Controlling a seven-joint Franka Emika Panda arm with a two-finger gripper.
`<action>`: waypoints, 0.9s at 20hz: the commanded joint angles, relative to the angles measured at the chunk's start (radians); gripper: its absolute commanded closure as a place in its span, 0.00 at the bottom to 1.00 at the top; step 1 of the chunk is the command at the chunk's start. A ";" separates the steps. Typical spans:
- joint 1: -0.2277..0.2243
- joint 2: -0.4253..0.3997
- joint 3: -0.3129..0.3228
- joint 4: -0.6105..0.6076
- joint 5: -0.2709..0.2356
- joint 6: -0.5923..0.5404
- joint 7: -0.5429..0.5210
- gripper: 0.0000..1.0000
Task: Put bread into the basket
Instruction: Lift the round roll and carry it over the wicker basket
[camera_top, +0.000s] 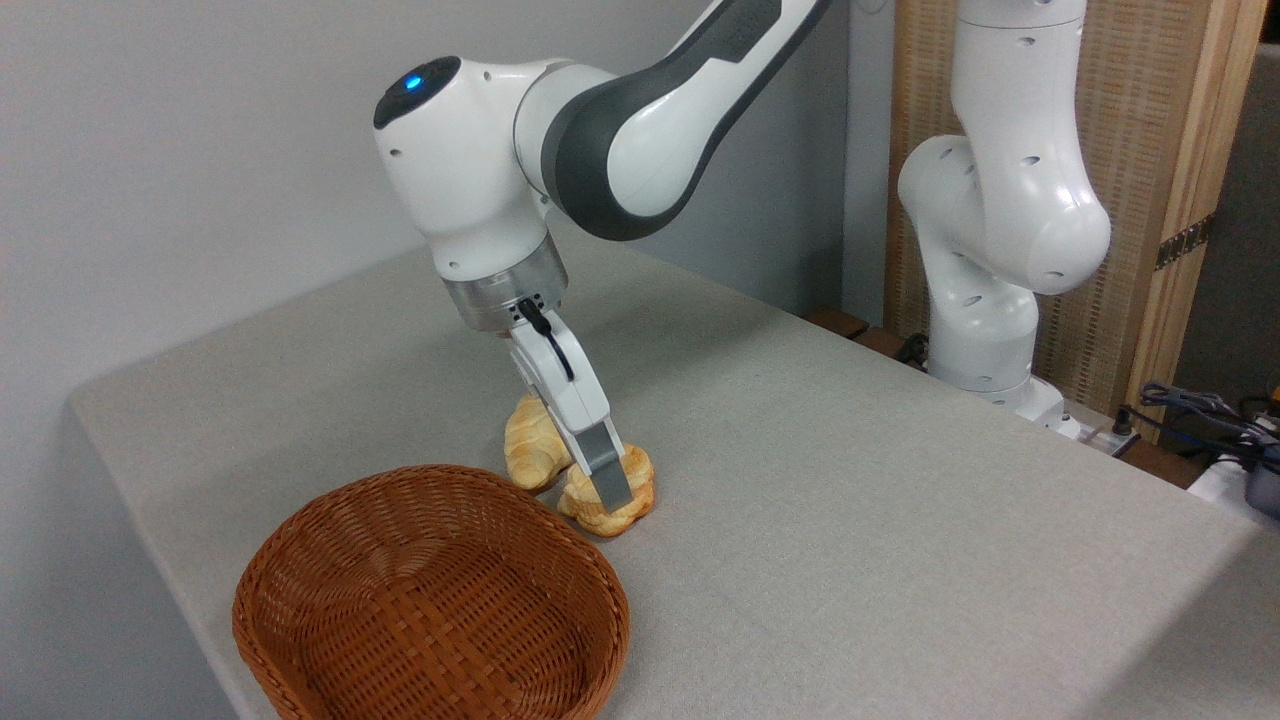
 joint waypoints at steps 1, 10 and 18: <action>-0.005 -0.058 0.007 -0.005 -0.020 -0.022 0.024 0.58; -0.003 -0.095 0.008 0.078 -0.089 -0.014 0.021 0.57; -0.003 -0.046 0.047 0.097 -0.132 0.291 0.010 0.16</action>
